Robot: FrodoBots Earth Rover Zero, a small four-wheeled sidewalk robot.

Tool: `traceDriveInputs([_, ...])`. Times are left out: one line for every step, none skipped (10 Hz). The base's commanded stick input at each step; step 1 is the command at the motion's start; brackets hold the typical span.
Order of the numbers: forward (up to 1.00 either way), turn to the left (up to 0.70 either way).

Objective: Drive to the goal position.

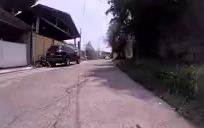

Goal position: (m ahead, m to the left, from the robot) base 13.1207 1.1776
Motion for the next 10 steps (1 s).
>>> traceDriveInputs([1.0,0.0])
traceDriveInputs([1.0,0.0])
traceDriveInputs([1.0,-0.02])
traceDriveInputs([1.0,-0.03])
traceDriveInputs([1.0,-0.02])
traceDriveInputs([1.0,-0.01])
traceDriveInputs([1.0,0.0])
traceDriveInputs([1.0,0.0])
traceDriveInputs([1.0,0.0])
traceDriveInputs([1.0,0.0])
